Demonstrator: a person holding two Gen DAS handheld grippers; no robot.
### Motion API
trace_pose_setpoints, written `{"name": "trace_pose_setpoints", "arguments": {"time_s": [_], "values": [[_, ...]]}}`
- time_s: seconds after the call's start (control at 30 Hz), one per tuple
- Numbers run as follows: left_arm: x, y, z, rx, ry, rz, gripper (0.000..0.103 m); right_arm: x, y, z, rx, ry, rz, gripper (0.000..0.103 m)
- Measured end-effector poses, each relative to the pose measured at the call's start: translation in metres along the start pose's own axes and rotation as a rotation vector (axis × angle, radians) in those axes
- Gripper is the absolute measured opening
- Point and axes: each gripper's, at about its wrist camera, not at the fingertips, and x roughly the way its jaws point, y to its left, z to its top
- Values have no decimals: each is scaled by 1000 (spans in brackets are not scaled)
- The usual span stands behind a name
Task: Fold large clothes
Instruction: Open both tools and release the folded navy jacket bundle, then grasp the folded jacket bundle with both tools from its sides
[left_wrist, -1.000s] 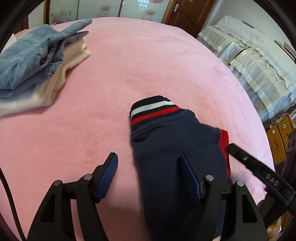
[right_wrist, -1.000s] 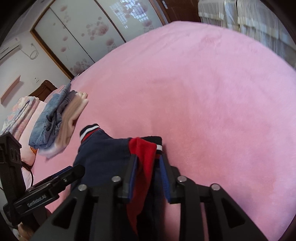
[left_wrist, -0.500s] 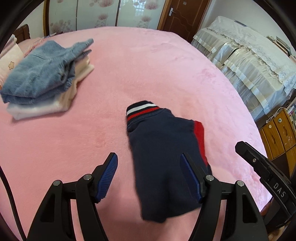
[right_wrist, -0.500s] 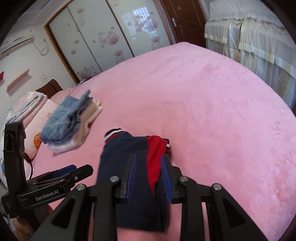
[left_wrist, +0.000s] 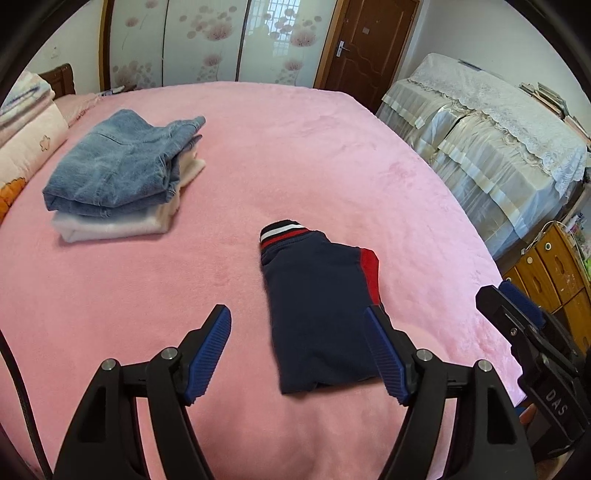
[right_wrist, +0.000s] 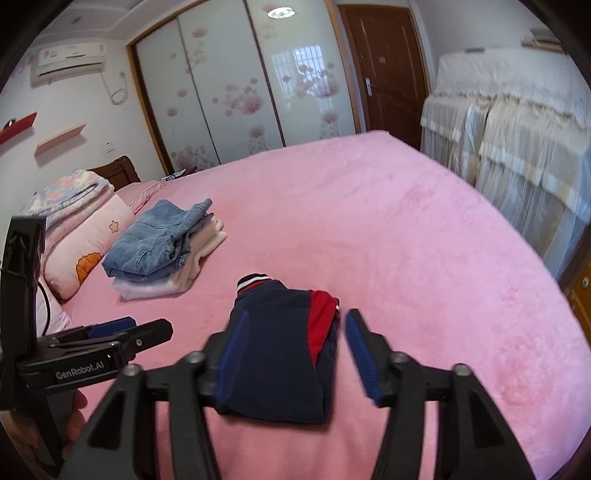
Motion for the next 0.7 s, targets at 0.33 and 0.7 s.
{"name": "trace_pose_setpoints", "arguments": {"time_s": [0.33,0.7], "values": [[30,-3,-9,23,102,-19,73,12,15,-9,-120,42,-50,81],[110,29,-25,-91,284,-180,73,96,-53,-37,159,339,147,81]]}}
